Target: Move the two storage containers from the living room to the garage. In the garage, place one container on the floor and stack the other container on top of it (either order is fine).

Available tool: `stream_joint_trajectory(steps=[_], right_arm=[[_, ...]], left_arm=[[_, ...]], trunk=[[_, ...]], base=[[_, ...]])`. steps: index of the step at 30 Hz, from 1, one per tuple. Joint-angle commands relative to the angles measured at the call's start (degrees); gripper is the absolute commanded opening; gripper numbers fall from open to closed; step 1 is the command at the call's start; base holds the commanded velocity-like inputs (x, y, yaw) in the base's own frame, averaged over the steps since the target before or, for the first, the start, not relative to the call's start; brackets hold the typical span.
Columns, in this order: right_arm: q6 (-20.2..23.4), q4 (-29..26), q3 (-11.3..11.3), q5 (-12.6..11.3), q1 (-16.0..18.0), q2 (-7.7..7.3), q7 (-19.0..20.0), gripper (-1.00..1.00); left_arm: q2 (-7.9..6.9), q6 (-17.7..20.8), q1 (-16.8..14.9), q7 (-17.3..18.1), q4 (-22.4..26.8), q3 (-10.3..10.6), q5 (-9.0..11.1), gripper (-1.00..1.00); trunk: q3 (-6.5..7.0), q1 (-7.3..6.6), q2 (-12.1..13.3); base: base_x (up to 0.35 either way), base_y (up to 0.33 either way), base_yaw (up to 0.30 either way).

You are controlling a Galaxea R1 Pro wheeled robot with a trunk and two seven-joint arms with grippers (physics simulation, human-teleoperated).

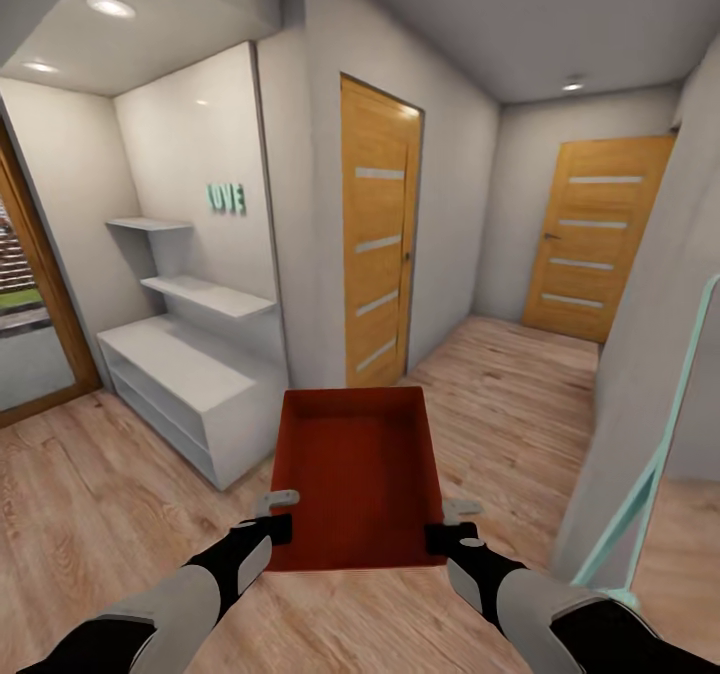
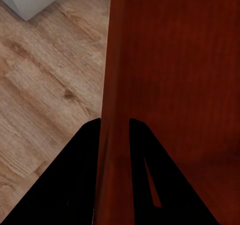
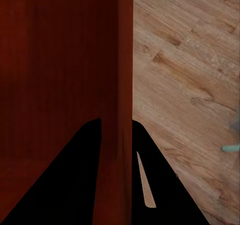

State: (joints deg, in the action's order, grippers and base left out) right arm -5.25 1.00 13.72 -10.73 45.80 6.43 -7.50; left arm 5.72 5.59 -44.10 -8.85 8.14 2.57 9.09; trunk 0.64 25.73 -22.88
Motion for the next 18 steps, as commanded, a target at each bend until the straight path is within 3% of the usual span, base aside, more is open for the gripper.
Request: stream_joint_trajectory(steps=[1,12,18], right_arm=[[-0.14,0.14,-1.43,-0.30,0.00,0.06,0.73,-1.00],[-0.12,0.14,-1.41,-0.34,0.00,0.08,0.73,-1.00],[0.13,0.14,-1.43,-0.33,0.00,0.08,0.73,-1.00]], left_arm=[[-1.95,-1.91,-0.02,-2.66,0.29,-1.87,-0.69,-1.00],[-1.98,-1.95,-0.02,-2.66,0.34,-1.86,-0.67,-1.00],[-2.02,-1.94,-0.02,-2.66,0.34,-1.87,-0.66,-1.00]], trunk=[[-0.02,0.05,-0.04],[-0.02,0.05,-0.04],[-0.02,0.05,-0.04]], base=[[0.324,0.000,0.000],[0.324,0.000,0.000],[0.324,0.000,-0.159]])
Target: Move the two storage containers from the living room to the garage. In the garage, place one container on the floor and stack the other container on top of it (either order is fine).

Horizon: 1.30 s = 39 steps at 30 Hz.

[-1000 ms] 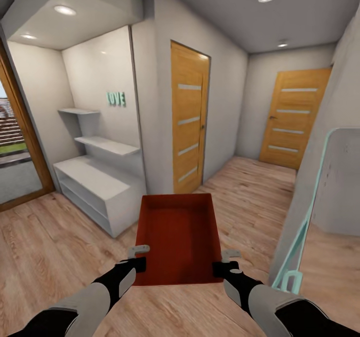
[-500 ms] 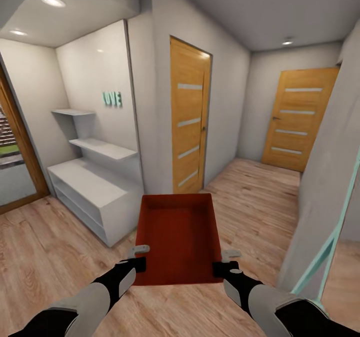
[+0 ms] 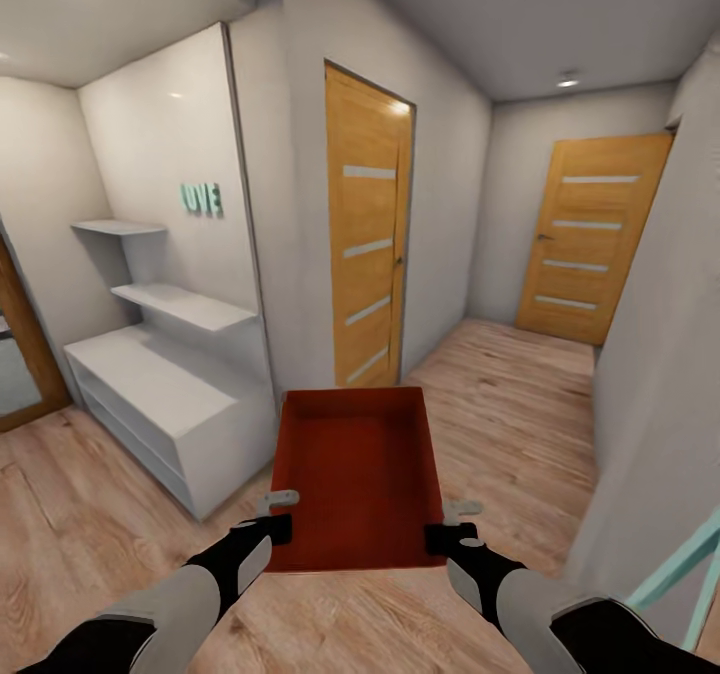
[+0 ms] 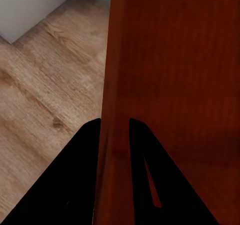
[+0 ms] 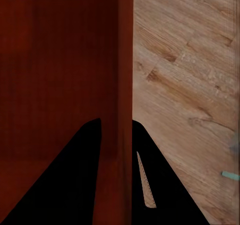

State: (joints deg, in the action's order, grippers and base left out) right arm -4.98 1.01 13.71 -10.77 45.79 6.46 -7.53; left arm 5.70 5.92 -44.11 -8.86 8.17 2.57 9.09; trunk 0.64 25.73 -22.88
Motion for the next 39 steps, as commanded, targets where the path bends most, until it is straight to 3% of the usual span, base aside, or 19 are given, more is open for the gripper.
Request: stream_joint_trajectory(steps=[1,18,39], right_arm=[[-0.12,0.14,-1.41,-0.30,0.00,0.05,0.76,-1.00],[-0.16,0.14,-1.40,-0.25,0.00,0.05,0.76,-1.00],[-0.41,0.14,-1.45,-0.23,0.00,0.05,0.76,-1.00]], left_arm=[[-1.98,-2.26,-0.01,-2.65,0.29,-1.87,-0.66,-1.00],[-2.01,-2.26,-0.01,-2.65,0.35,-1.89,-0.71,-1.00],[-2.01,-2.30,-0.01,-2.65,0.35,-1.96,-0.74,-1.00]], trunk=[[-0.02,0.05,-0.04],[-0.02,0.05,-0.04],[-0.02,0.05,-0.04]], base=[[0.324,0.000,-0.235],[0.324,0.000,-0.235],[0.324,0.000,-0.014]])
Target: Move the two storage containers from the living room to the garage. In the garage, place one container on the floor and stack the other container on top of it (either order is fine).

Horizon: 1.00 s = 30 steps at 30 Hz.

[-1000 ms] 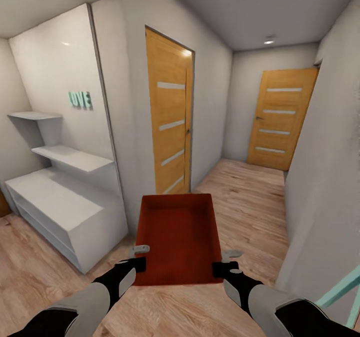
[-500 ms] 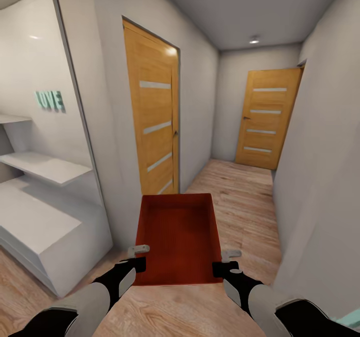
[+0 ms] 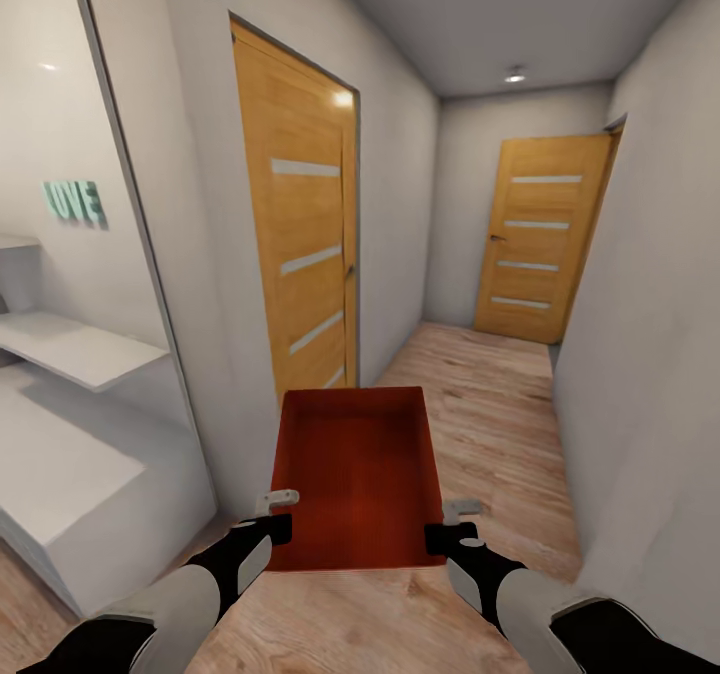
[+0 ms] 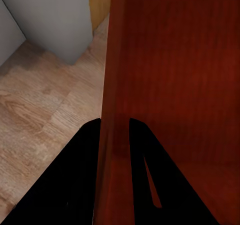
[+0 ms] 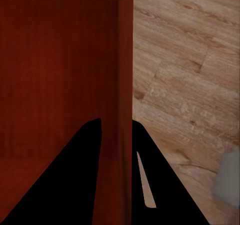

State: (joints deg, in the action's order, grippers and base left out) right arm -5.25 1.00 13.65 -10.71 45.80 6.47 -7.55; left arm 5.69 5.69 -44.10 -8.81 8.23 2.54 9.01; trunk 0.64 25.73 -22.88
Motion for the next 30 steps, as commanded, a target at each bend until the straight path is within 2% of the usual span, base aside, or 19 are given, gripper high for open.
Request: stream_joint_trajectory(steps=[1,12,30], right_arm=[[-0.15,0.14,-1.40,-0.28,-0.01,0.04,0.78,-1.00],[-0.02,0.14,-1.43,-0.33,-0.01,0.02,0.78,-1.00],[0.06,0.14,-1.44,-0.34,-0.01,0.04,0.78,-1.00]], left_arm=[[-2.00,-2.08,-0.02,-2.70,0.29,-1.91,-0.66,-1.00],[-2.00,-2.08,-0.02,-2.70,0.30,-1.88,-0.62,-1.00],[-2.00,-2.08,-0.02,-2.70,0.30,-1.92,-0.66,-1.00]], trunk=[[-0.02,0.05,-0.04],[-0.02,0.05,-0.04],[-0.02,0.05,-0.04]], base=[[0.324,0.000,0.000],[0.324,0.000,-0.023],[0.324,0.000,-0.235]])
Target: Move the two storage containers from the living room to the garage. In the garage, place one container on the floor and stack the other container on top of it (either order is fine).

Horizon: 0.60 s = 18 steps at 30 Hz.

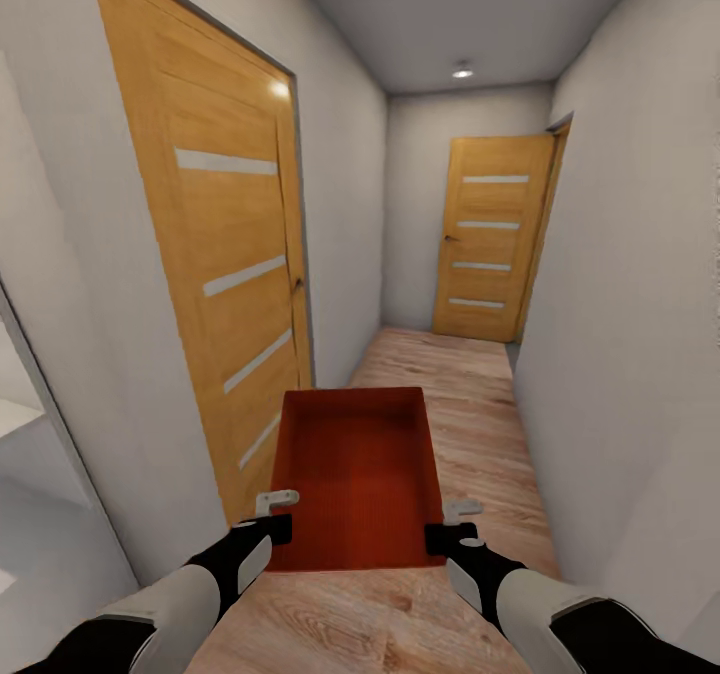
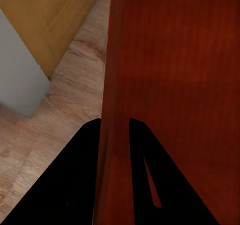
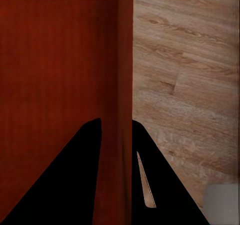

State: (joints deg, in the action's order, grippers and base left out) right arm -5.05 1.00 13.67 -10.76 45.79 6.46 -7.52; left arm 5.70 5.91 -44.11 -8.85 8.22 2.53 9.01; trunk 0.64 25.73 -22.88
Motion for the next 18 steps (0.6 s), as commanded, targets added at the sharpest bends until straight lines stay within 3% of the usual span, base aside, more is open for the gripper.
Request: stream_joint_trajectory(steps=[1,18], right_arm=[[-0.14,0.12,-1.45,-0.29,0.00,0.05,0.76,-1.00],[-0.14,0.07,-1.45,-0.31,0.00,0.04,0.76,-1.00]], left_arm=[[-2.01,-2.30,-0.01,-2.66,0.31,-1.91,-0.66,-1.00],[-2.01,-2.25,-0.01,-2.66,0.30,-1.91,-0.60,-1.00]], trunk=[[-0.02,0.05,-0.04],[-0.02,0.05,-0.04]], base=[[0.324,0.000,-0.242],[0.324,0.000,-0.242]])
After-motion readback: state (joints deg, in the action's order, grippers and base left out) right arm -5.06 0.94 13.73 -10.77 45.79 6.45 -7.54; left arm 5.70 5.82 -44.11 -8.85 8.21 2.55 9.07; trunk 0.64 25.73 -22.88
